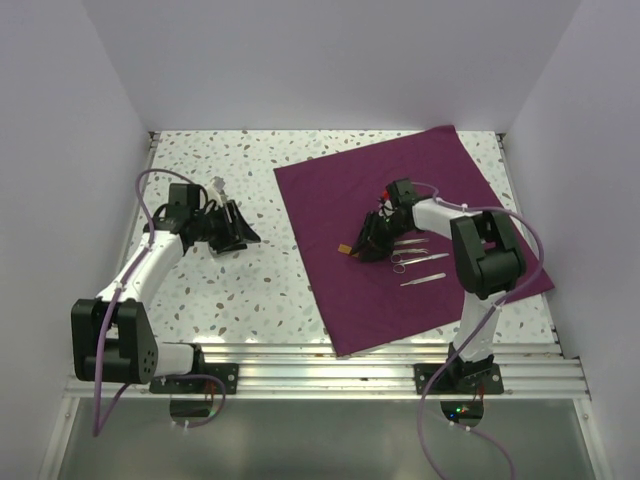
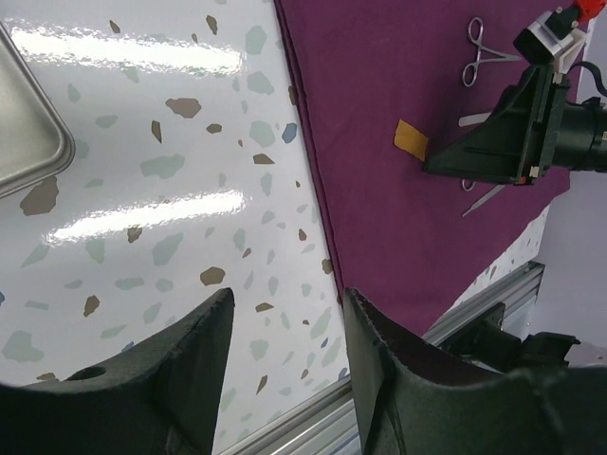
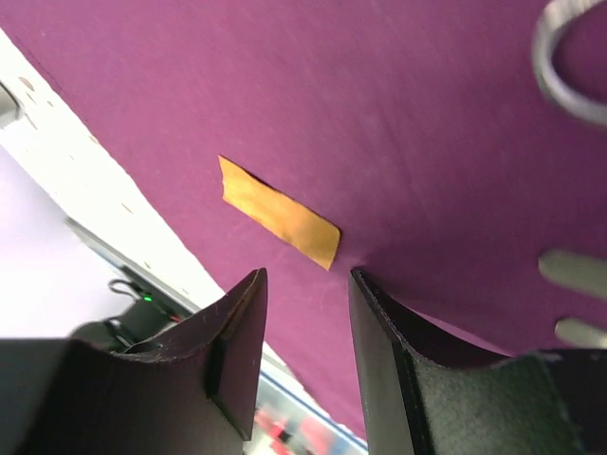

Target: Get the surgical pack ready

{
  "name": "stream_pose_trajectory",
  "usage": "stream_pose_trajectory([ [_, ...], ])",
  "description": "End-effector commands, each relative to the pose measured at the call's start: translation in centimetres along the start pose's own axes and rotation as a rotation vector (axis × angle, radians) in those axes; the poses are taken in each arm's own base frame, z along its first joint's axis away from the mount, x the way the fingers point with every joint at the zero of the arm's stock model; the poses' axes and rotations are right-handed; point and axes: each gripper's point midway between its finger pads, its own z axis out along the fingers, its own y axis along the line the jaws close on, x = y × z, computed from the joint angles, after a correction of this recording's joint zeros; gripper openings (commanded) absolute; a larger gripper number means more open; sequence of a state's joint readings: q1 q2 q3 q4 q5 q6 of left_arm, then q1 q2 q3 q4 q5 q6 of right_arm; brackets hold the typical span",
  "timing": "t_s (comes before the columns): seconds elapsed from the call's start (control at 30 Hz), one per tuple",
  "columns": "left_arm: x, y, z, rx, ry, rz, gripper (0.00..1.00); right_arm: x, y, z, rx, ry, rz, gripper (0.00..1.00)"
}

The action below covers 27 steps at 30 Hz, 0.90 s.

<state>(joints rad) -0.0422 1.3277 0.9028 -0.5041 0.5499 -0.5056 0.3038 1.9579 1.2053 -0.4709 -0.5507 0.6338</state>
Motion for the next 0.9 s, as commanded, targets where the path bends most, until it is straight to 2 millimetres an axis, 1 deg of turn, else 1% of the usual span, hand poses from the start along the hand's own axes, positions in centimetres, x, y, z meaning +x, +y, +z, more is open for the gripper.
stream_pose_trajectory([
  [0.0, -0.7, -1.4, -0.4, 0.05, -0.031, 0.028, 0.54, -0.4, 0.9, -0.3, -0.029, -0.061, 0.073, 0.44],
  [0.07, -0.6, -1.4, -0.4, 0.051, -0.027, 0.031, 0.54, -0.5, 0.7, -0.2, -0.029, -0.076, 0.098, 0.43],
  [0.1, -0.6, -1.5, -0.4, 0.052, -0.026, 0.033, 0.54, -0.2, 0.3, 0.1, -0.023, -0.075, 0.112, 0.43],
  [0.13, -0.5, -1.5, -0.4, 0.052, -0.024, 0.035, 0.54, -0.6, 0.4, 0.2, -0.032, -0.094, 0.128, 0.43],
  [0.23, -0.4, -1.5, -0.4, 0.052, -0.021, 0.035, 0.54, -0.5, -0.1, 0.9, -0.041, -0.102, 0.168, 0.41],
  [0.37, -0.1, -1.6, -0.5, 0.052, -0.013, 0.038, 0.54, -1.5, 0.0, 1.6, -0.061, -0.139, 0.187, 0.39],
  [0.43, 0.1, -1.5, -0.4, 0.05, -0.008, 0.036, 0.54, -2.0, -0.3, 1.6, -0.043, -0.165, 0.194, 0.37],
  [0.53, 0.5, -1.6, -0.4, 0.053, -0.003, 0.035, 0.54, -2.6, -0.3, 1.4, -0.054, -0.198, 0.196, 0.36],
  [0.63, 0.9, -1.6, -0.4, 0.057, 0.002, 0.035, 0.54, -3.1, -0.3, 1.5, -0.068, -0.218, 0.194, 0.33],
  [0.73, 1.0, -1.5, -0.3, 0.056, 0.004, 0.034, 0.54, -3.3, -0.4, 1.6, -0.077, -0.215, 0.206, 0.24],
  [0.77, 1.1, -1.5, -0.3, 0.055, 0.005, 0.033, 0.54, -3.4, -0.4, 1.6, -0.078, -0.217, 0.206, 0.2],
  [0.87, 1.0, -1.5, -0.3, 0.056, 0.004, 0.034, 0.54, -3.7, -0.2, 1.3, -0.087, -0.227, 0.192, 0.14],
])
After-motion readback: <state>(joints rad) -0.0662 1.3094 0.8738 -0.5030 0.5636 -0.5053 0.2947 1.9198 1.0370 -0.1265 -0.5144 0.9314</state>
